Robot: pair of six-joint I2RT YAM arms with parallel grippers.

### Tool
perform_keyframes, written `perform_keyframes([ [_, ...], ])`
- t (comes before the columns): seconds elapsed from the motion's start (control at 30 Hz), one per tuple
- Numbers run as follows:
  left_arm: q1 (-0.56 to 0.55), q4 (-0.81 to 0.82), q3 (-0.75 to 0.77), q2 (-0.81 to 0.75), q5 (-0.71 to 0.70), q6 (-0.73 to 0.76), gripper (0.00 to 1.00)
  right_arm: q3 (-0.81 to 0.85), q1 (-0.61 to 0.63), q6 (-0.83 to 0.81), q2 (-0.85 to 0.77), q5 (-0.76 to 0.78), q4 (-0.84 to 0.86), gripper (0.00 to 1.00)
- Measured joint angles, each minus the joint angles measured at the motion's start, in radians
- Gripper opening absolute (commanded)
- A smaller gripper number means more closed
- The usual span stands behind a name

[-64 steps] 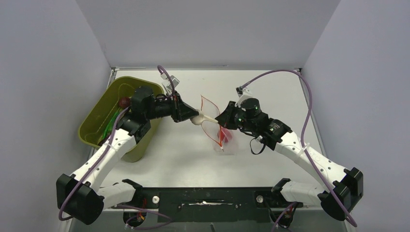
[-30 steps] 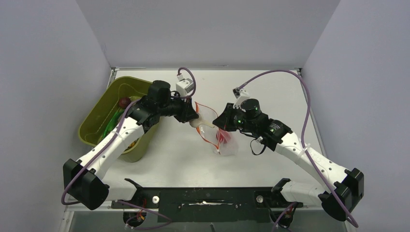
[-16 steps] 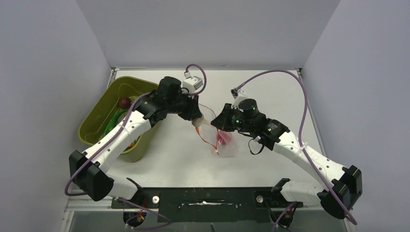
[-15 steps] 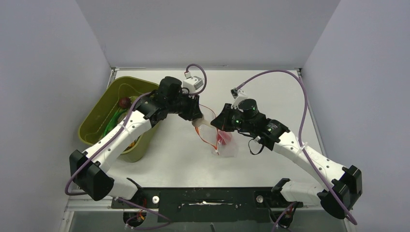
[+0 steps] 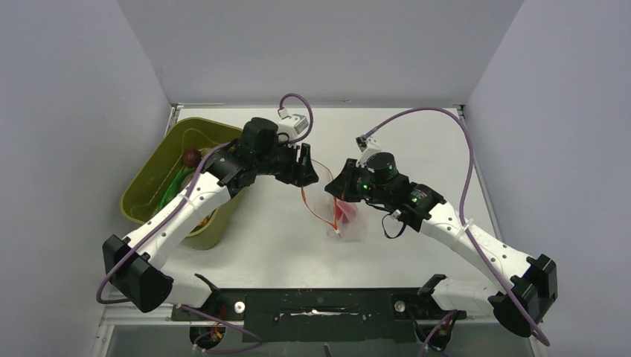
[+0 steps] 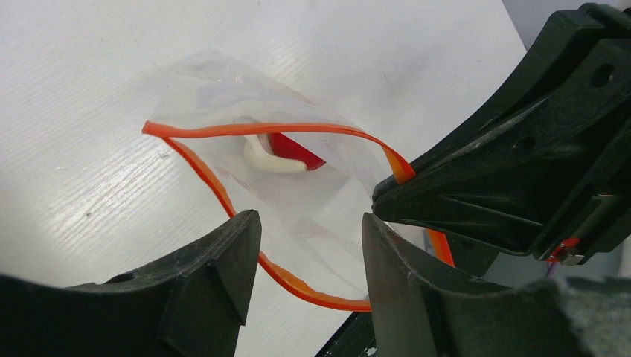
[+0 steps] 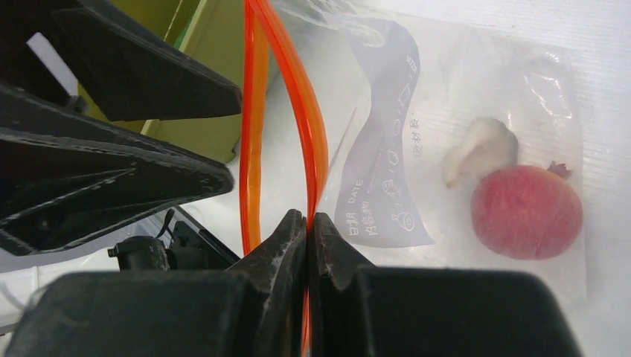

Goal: Place the food in the zip-top bag and seal the zipper
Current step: Place the fake vegetable in the zipper food storage bag.

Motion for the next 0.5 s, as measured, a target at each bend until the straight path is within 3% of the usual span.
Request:
perform_keyframes([
  [0.5, 0.000, 0.084, -0.089, -0.114, -0.098, -0.085, 0.57, -0.002, 0.000, 0.024, -0.065, 0.080, -0.002, 0.00],
])
